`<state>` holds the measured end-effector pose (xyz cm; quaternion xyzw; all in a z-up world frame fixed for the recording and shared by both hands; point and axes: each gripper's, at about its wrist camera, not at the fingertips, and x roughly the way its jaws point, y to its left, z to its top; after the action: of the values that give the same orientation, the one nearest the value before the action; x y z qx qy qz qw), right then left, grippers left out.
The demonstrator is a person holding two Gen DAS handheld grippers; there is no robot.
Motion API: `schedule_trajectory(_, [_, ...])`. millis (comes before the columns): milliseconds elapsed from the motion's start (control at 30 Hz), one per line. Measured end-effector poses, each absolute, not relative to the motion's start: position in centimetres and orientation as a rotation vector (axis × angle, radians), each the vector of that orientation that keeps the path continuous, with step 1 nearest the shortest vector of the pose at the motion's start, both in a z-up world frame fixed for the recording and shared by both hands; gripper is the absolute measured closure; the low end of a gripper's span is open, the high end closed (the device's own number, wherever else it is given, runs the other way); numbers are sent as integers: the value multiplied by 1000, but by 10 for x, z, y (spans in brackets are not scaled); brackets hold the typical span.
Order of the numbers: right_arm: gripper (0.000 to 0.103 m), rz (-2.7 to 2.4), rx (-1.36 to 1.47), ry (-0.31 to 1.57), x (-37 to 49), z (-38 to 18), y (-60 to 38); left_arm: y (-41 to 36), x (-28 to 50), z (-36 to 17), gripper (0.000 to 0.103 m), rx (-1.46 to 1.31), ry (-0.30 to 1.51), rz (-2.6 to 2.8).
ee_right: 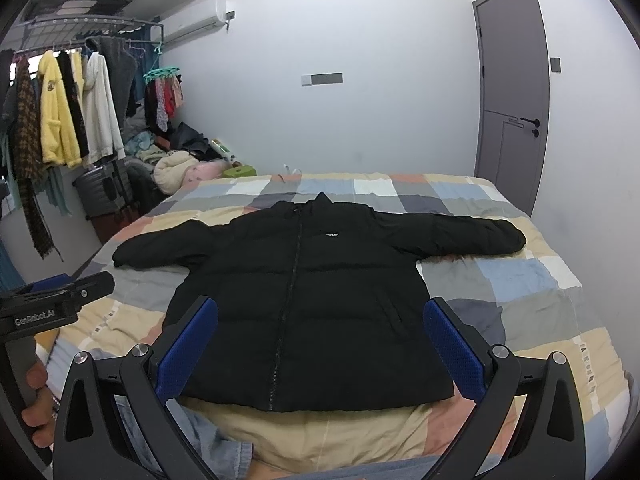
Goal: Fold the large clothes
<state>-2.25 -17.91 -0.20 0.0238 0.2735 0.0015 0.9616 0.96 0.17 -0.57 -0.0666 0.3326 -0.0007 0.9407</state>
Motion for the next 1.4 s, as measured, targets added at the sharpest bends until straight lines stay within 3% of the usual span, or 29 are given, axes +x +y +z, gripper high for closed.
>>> schedule_trajectory(467, [0,12,73,556,-15,-5,-181,9,23,-11,0,-166,682,8])
schedule_trajectory(967, [0,-8,103,579,33,-16,-206,20,90,-18,0,-120,653,32])
schedule_trajectory(1400, [0,-42,108,571,75,-37,-235,28,173,-92,0,-120,648,8])
